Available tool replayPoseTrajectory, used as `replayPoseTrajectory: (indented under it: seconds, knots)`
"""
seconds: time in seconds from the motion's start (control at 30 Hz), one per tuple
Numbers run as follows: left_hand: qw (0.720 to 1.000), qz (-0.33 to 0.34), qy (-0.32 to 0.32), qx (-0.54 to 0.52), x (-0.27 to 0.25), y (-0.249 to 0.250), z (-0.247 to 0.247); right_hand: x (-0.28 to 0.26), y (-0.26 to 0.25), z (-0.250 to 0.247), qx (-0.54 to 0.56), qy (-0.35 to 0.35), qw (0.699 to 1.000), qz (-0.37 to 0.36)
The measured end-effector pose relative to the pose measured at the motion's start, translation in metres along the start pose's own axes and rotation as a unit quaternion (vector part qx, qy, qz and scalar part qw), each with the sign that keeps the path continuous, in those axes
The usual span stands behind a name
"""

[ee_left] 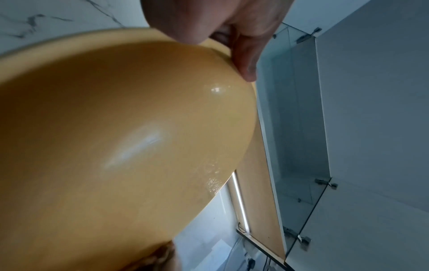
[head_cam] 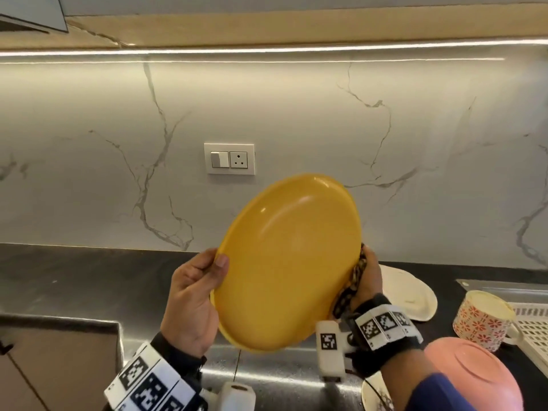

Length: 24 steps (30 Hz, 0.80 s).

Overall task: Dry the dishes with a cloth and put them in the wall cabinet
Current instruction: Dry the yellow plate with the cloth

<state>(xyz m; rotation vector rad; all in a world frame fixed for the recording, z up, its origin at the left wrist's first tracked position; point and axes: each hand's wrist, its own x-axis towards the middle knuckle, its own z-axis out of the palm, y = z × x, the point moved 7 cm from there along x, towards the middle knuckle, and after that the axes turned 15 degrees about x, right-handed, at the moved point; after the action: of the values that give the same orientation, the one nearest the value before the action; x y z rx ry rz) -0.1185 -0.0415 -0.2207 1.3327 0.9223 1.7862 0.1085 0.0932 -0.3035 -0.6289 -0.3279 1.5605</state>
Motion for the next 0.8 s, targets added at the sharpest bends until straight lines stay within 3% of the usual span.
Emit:
replayPoseTrajectory:
  seconds: [0.1, 0.2, 0.33, 0.4, 0.53, 0.7, 0.8]
  knots:
    - [0.999, 0.008, 0.008, -0.048, 0.007, -0.003, 0.008, -0.017, 0.057, -0.007, 0.072, 0.007, 0.99, 0.119]
    - [0.999, 0.028, 0.017, -0.028, 0.012, -0.003, 0.016, -0.036, 0.104, -0.003, 0.106, -0.006, 0.967, 0.23]
    - [0.996, 0.076, 0.021, 0.043, 0.016, 0.005, 0.006, -0.051, 0.121, -0.001, 0.086, -0.047, 0.952, 0.29]
    - [0.992, 0.097, 0.014, 0.074, 0.014, 0.009, -0.002, -0.05, 0.124, -0.017, 0.041, -0.047, 0.951, 0.303]
    - [0.974, 0.118, -0.011, 0.194, 0.006, 0.009, -0.006, -0.039, 0.136, -0.071, -0.127, 0.031, 0.939, 0.319]
    - [0.943, 0.144, -0.026, 0.3, -0.004, 0.006, -0.008, -0.008, 0.133, -0.111, -0.376, 0.068, 0.89, 0.248]
    - [0.927, 0.165, -0.041, 0.335, -0.01, 0.004, -0.006, 0.013, 0.114, -0.111, -0.485, 0.042, 0.854, 0.185]
